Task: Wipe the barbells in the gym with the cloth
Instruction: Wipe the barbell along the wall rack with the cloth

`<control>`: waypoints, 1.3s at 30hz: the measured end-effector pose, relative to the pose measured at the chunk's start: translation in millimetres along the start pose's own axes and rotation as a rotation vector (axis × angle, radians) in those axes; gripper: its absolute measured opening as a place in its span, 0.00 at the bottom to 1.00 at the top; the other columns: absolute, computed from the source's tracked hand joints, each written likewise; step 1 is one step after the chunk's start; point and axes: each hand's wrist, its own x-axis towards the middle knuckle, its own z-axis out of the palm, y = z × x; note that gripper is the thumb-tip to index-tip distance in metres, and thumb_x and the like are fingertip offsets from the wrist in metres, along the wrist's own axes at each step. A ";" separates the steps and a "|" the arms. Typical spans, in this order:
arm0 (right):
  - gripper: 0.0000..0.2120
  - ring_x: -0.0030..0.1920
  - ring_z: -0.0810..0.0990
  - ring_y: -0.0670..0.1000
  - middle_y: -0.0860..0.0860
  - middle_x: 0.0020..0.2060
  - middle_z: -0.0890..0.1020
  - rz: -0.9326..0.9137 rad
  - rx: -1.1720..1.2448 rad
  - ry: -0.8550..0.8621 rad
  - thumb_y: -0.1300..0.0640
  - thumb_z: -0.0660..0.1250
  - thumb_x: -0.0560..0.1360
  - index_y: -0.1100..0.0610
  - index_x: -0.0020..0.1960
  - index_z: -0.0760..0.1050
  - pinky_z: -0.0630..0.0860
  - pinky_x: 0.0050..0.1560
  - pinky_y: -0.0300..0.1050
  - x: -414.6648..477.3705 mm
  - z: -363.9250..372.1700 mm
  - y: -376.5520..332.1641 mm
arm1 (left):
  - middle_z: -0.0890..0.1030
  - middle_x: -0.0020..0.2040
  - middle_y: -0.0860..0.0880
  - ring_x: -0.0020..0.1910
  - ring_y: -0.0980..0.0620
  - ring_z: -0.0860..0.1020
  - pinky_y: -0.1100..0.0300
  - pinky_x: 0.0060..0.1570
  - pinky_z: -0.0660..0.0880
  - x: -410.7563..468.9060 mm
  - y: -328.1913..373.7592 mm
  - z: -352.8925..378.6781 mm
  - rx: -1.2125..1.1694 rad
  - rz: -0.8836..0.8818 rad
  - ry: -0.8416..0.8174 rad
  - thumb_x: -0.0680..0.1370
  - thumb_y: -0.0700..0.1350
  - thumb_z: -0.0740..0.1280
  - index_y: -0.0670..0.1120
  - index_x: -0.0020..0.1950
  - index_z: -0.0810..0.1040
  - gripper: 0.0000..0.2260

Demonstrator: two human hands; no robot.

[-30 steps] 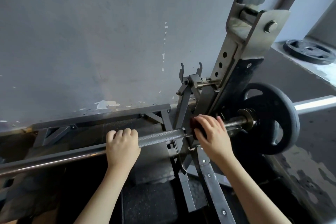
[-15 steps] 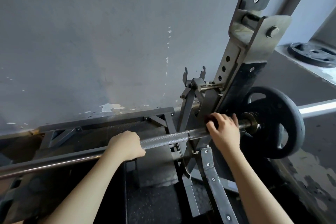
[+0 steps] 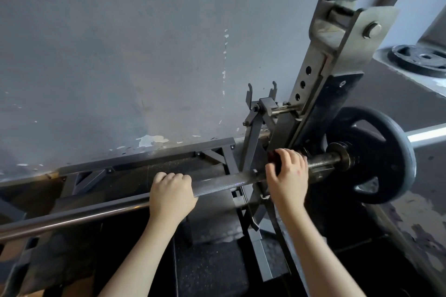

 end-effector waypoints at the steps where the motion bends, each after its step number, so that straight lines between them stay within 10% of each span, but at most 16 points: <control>1: 0.19 0.56 0.76 0.59 0.56 0.52 0.81 0.020 0.032 0.031 0.51 0.57 0.72 0.59 0.53 0.79 0.67 0.67 0.59 -7.1 5.6 -11.9 | 0.73 0.23 0.48 0.24 0.45 0.73 0.53 0.36 0.69 -2.7 1.2 3.1 0.010 -0.011 0.015 0.51 0.44 0.80 0.44 0.26 0.72 0.17; 8: 0.22 0.60 0.77 0.53 0.50 0.57 0.81 -0.284 -0.078 -0.163 0.47 0.56 0.73 0.54 0.61 0.78 0.58 0.73 0.56 0.6 -20.2 19.6 | 0.73 0.27 0.47 0.27 0.43 0.73 0.53 0.38 0.66 -6.1 6.9 13.8 0.044 -0.043 0.151 0.55 0.38 0.77 0.44 0.29 0.72 0.14; 12: 0.21 0.58 0.76 0.57 0.54 0.53 0.81 0.053 -0.007 -0.029 0.48 0.55 0.73 0.57 0.55 0.79 0.62 0.71 0.58 6.7 -9.1 2.1 | 0.79 0.42 0.51 0.45 0.47 0.80 0.54 0.46 0.70 4.5 -0.1 -5.3 -0.019 -0.007 -0.105 0.66 0.52 0.74 0.49 0.44 0.77 0.12; 15: 0.19 0.56 0.75 0.55 0.53 0.53 0.80 -0.142 0.087 -0.066 0.50 0.57 0.72 0.58 0.54 0.79 0.67 0.65 0.52 -18.1 0.8 -18.8 | 0.77 0.54 0.53 0.57 0.49 0.76 0.55 0.51 0.70 20.1 -19.2 -19.1 -0.188 -0.077 -0.548 0.70 0.55 0.68 0.51 0.56 0.76 0.17; 18: 0.22 0.60 0.75 0.53 0.51 0.58 0.80 -0.352 0.088 -0.225 0.48 0.57 0.73 0.56 0.60 0.78 0.64 0.70 0.53 -12.3 -15.4 -1.9 | 0.79 0.44 0.51 0.46 0.48 0.80 0.60 0.39 0.71 25.1 -20.5 -24.1 -0.247 -0.149 -0.664 0.68 0.52 0.68 0.46 0.47 0.79 0.12; 25: 0.20 0.54 0.76 0.56 0.54 0.50 0.82 0.052 0.049 -0.014 0.49 0.55 0.72 0.58 0.52 0.79 0.65 0.68 0.56 0.6 3.2 -13.4 | 0.82 0.46 0.52 0.48 0.47 0.79 0.59 0.43 0.67 12.8 -13.6 -23.1 -0.027 -0.080 -0.414 0.72 0.51 0.63 0.51 0.50 0.81 0.11; 33: 0.21 0.58 0.78 0.53 0.50 0.56 0.81 -0.412 0.022 -0.212 0.47 0.58 0.74 0.55 0.61 0.78 0.64 0.68 0.51 -8.6 -8.7 -5.4 | 0.82 0.45 0.53 0.48 0.50 0.79 0.58 0.53 0.65 2.5 -10.1 -13.5 0.090 -0.024 -0.172 0.76 0.55 0.62 0.51 0.49 0.80 0.12; 39: 0.18 0.54 0.75 0.57 0.53 0.52 0.80 -0.075 0.125 -0.051 0.50 0.58 0.72 0.57 0.54 0.79 0.68 0.64 0.58 -30.4 20.1 -52.5 | 0.75 0.25 0.48 0.26 0.45 0.75 0.54 0.38 0.71 -6.2 -9.2 -0.9 0.000 -0.044 0.045 0.52 0.46 0.81 0.44 0.26 0.75 0.16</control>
